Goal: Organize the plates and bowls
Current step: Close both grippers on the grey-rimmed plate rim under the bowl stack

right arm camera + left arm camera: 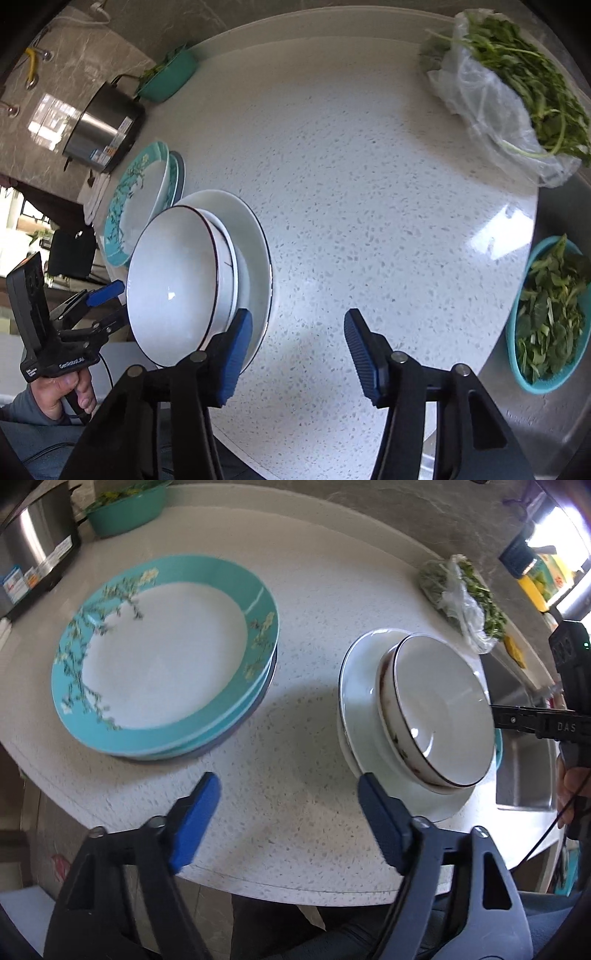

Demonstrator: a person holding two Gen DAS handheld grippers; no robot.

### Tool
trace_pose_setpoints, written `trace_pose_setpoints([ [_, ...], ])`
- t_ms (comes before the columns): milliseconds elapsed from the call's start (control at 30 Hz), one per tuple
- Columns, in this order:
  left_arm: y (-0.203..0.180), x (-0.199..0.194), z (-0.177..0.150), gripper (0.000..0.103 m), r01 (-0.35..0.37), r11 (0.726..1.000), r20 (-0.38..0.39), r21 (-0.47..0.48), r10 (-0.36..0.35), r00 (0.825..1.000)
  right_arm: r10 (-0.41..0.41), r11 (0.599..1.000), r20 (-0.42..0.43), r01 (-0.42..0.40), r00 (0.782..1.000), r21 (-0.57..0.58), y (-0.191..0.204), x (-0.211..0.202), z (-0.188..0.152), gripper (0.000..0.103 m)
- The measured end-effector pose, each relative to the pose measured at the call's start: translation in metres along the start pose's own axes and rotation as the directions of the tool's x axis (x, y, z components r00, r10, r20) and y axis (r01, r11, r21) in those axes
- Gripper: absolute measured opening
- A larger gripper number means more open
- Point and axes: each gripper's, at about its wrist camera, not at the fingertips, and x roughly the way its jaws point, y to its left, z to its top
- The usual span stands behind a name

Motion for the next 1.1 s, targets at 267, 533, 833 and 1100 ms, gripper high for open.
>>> trace_pose_setpoints([
  [267,-0.010,0.010,-0.010,0.063,-0.057,0.997,0.012,-0.053,0.058,0.998,0.045,0.996,-0.046,-0.049,0.998,-0.075,0.001,0.018,0.006,0.056],
  [533,-0.020,0.002,-0.010,0.063,-0.005,0.995,0.012,-0.099,0.006,1.000,0.063,0.994,-0.040,-0.067,0.997,-0.087,-0.007,0.010,0.014,0.056],
  [833,-0.036,0.039,0.000,0.063,-0.003,0.998,-0.042,-0.069,0.000,0.999,0.081,0.992,-0.053,-0.086,0.995,-0.092,-0.013,0.015,0.007,0.056],
  [1100,-0.034,0.070,0.015,0.063,-0.008,0.998,-0.055,-0.065,0.005,0.998,0.090,0.987,-0.044,-0.095,0.995,-0.126,-0.013,0.021,0.010,0.052],
])
